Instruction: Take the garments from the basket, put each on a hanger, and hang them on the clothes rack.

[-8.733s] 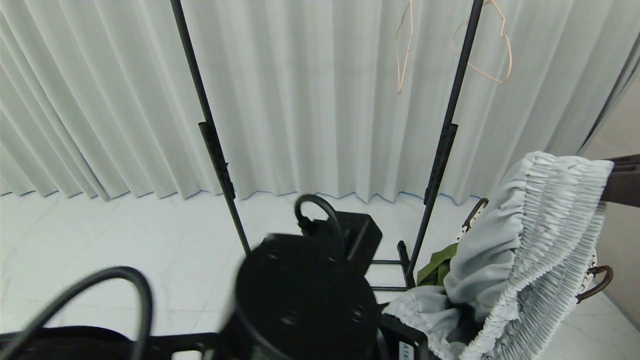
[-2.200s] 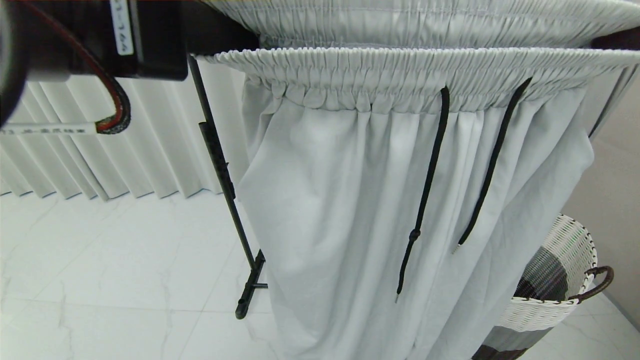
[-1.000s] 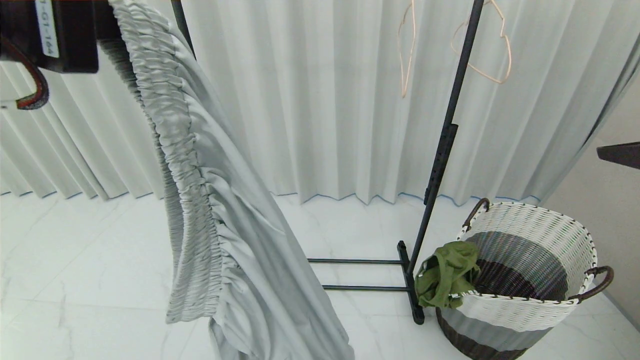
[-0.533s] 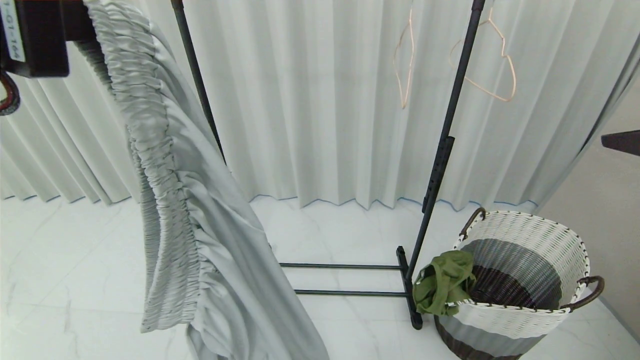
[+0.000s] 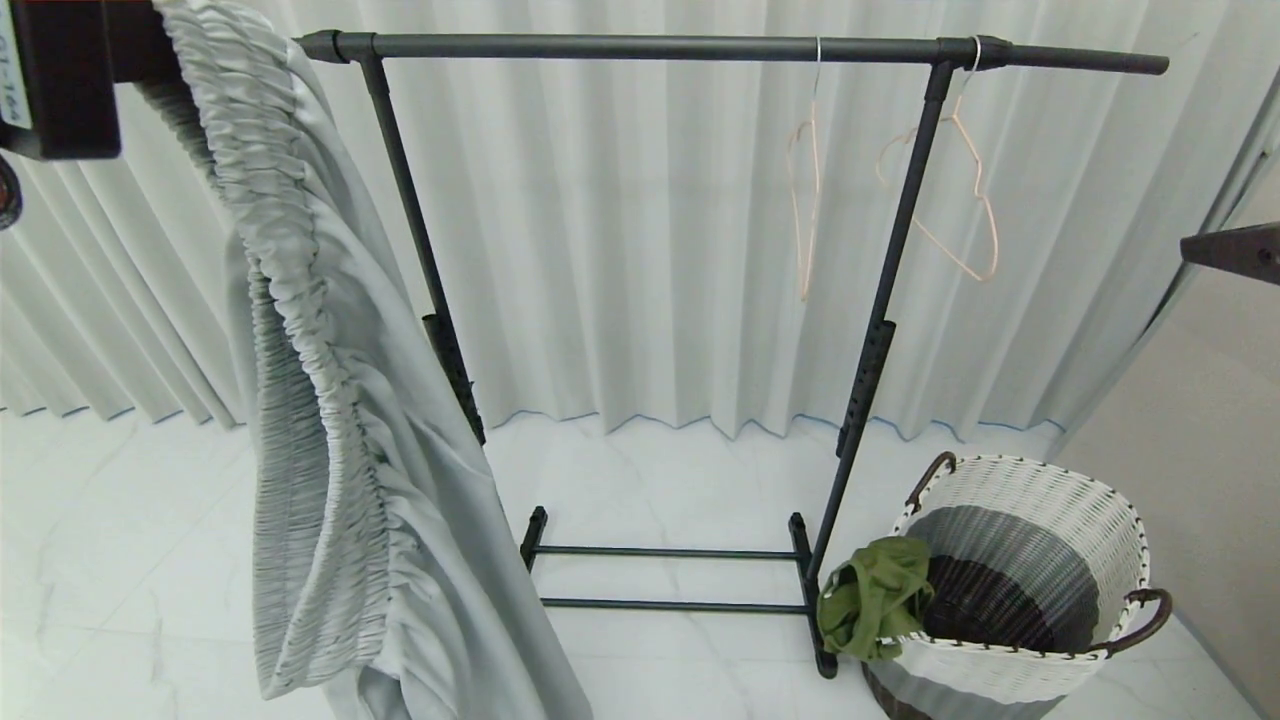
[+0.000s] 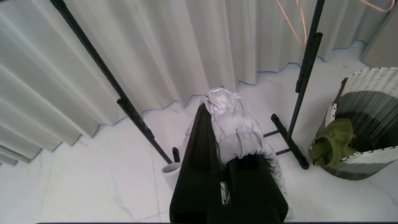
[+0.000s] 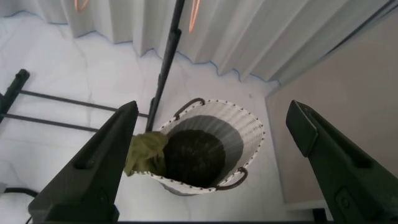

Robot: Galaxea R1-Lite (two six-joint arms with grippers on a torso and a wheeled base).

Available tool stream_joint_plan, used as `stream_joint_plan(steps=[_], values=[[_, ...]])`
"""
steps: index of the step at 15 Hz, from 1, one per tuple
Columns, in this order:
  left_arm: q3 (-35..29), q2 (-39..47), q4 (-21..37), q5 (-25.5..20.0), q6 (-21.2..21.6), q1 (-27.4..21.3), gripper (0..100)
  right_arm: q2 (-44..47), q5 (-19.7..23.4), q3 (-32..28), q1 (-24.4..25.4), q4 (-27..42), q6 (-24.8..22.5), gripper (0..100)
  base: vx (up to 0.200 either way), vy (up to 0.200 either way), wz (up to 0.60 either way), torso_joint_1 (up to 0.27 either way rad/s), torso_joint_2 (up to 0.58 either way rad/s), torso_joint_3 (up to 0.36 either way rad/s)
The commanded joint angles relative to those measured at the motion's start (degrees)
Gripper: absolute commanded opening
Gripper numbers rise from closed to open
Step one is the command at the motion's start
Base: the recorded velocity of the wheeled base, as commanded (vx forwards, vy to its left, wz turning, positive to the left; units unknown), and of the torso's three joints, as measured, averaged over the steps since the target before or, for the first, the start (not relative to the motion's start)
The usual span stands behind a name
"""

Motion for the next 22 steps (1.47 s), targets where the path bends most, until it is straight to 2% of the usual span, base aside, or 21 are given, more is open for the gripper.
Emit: stream_joint_plan(steps=[1,4,8,13,14,17,19,22], values=[[0.14,-0.16,-0.02,0.01,0.02,-0.01,0,1.19,0.02,-0.13,-0.24,-0.16,0.0,100,0.0,0.0,0.0,0.188,-0.47,-0.3],[0.14,-0.16,-0.02,0.01,0.2,-0.01,0,2.15,0.19,0.39,-2.0,-2.27,-0.08,100,0.0,0.0,0.0,0.175,-0.45,-0.279],[0.76,-0.08,-0.02,0.01,0.02,-0.01,0,3.47,0.54,0.39,-2.88,-2.45,-0.08,100,0.0,0.0,0.0,0.037,-0.1,-0.061],[1.72,-0.16,-0.02,0.01,0.11,-0.01,0,4.7,0.81,0.39,-4.37,-2.62,-0.08,100,0.2,0.0,0.0,0.008,-0.01,-0.001],[1.72,-0.16,-0.02,0.01,0.11,-0.01,0,4.88,1.69,0.31,-4.81,-2.62,0.0,100,0.2,0.0,0.0,0.017,0.0,-0.002],[1.81,0.01,-0.02,0.01,0.11,-0.01,0,5.23,8.28,0.57,-9.47,-2.8,0.09,100,0.2,0.0,0.0,0.004,0.0,-0.001],[2.08,0.01,-0.02,0.01,0.11,-0.01,0,5.85,11.97,1.36,-11.41,-5.96,-0.17,100,0.2,0.0,0.0,0.002,0.0,0.005],[2.6,0.01,-0.02,0.01,0.02,-0.01,0,7.96,12.41,1.54,-12.28,-7.46,-0.35,100,0.2,0.0,0.0,0.004,0.01,0.001]])
